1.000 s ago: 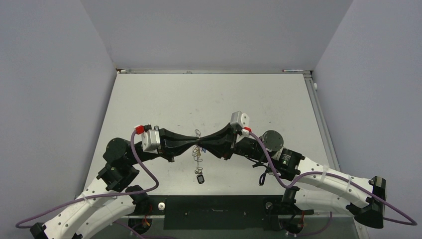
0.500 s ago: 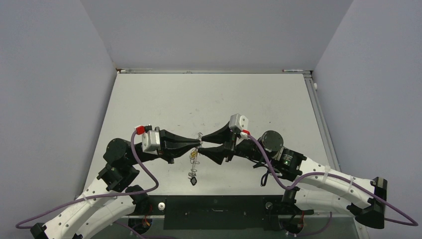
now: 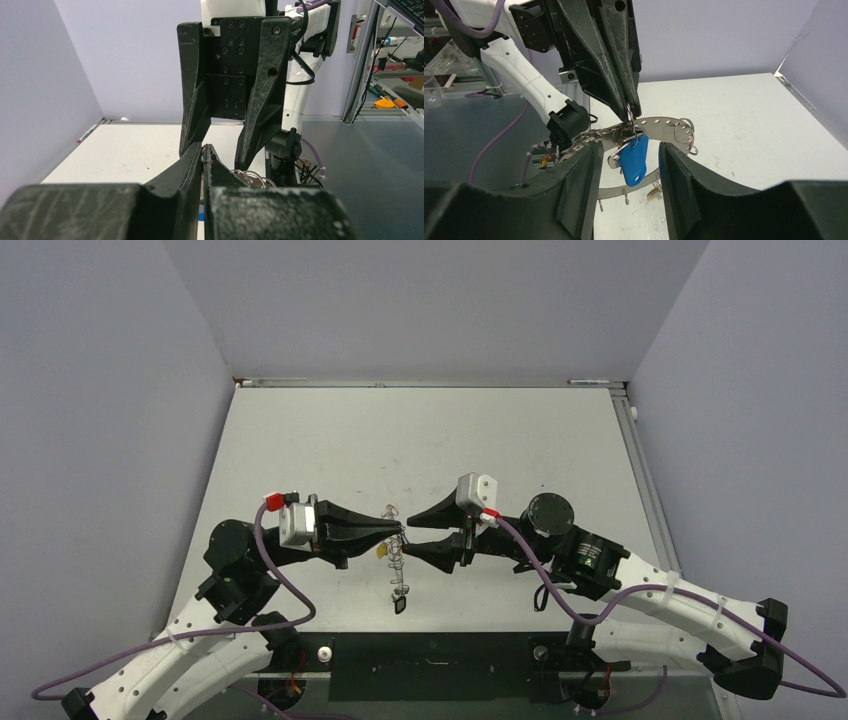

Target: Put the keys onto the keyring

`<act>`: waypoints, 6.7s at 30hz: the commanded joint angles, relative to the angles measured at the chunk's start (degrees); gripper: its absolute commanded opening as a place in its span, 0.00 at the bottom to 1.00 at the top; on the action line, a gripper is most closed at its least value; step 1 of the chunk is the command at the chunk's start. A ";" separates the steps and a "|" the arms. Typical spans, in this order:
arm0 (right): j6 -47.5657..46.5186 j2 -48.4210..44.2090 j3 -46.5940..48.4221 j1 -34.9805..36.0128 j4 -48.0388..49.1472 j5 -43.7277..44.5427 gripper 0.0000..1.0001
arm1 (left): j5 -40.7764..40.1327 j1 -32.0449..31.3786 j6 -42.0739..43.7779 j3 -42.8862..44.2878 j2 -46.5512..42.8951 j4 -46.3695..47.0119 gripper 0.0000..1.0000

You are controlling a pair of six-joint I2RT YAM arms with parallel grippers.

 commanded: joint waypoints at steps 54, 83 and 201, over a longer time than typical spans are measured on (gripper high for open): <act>-2.33 3.46 2.99 -2.78 10.16 -11.21 0.05 | 0.39 0.40 -1.66 -0.06 -1.32 6.20 0.00; 13.81 -3.19 -10.62 -3.21 -5.57 31.08 0.25 | -17.37 0.40 7.14 1.19 -5.12 -25.60 0.46; 26.17 -7.40 -10.41 11.44 -5.76 32.98 0.05 | 7.63 -1.17 9.37 3.64 5.55 -23.92 0.43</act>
